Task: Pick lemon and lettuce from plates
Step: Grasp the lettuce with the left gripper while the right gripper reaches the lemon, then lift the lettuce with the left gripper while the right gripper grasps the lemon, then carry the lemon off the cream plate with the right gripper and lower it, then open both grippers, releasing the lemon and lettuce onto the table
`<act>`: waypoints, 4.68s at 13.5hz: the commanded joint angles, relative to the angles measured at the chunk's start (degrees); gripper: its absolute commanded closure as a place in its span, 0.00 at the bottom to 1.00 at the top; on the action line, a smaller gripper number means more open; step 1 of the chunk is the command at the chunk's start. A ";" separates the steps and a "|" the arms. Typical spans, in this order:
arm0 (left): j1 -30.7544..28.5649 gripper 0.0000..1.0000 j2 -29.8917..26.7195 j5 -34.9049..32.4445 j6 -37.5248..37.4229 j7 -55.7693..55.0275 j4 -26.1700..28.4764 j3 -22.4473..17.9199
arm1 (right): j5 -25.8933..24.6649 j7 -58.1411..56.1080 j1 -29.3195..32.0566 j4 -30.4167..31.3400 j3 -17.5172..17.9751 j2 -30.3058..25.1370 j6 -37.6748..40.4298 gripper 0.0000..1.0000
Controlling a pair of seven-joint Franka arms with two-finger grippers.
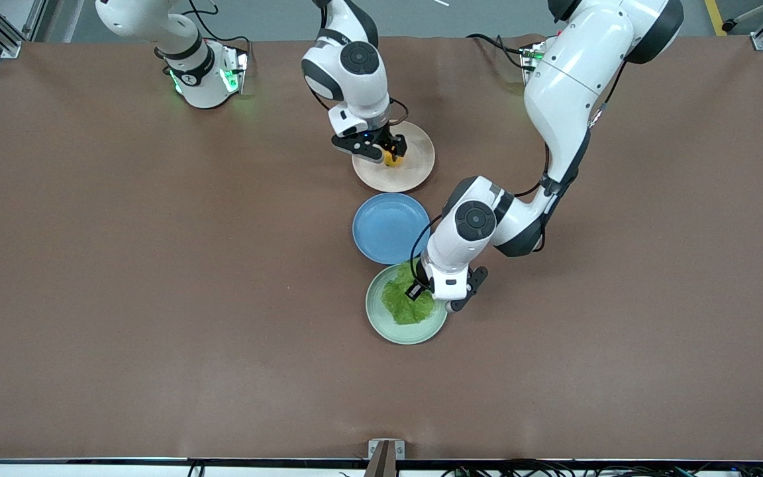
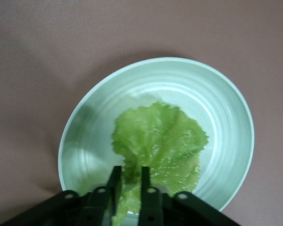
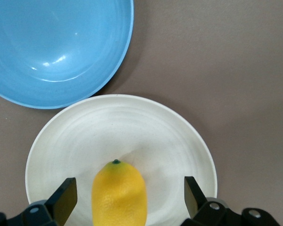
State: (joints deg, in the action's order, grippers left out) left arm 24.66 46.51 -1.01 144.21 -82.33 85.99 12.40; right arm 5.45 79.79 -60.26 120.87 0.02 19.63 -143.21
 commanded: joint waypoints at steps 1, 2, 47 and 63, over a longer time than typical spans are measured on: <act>0.74 0.95 0.43 -1.45 0.37 -1.34 -1.18 -0.62 | -1.50 3.09 -2.13 -0.72 -0.90 0.75 0.38 0.00; 0.65 0.99 0.17 -1.45 0.37 -1.34 -1.18 -0.62 | -1.59 4.14 -2.66 -0.72 -0.99 1.37 0.21 0.00; -36.17 0.00 -26.81 -0.92 2.66 74.68 39.53 3.95 | -3.26 -74.25 50.77 7.53 -2.31 2.07 -7.07 0.99; -36.26 0.00 -42.99 -0.22 -39.42 74.77 11.76 3.68 | 0.43 -78.64 55.68 -10.70 -2.22 -1.09 20.98 0.00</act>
State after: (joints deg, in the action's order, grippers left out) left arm -11.04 3.09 -0.98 108.73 -8.53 102.47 16.01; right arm 3.97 2.38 -6.82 116.23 -3.21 20.11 -131.12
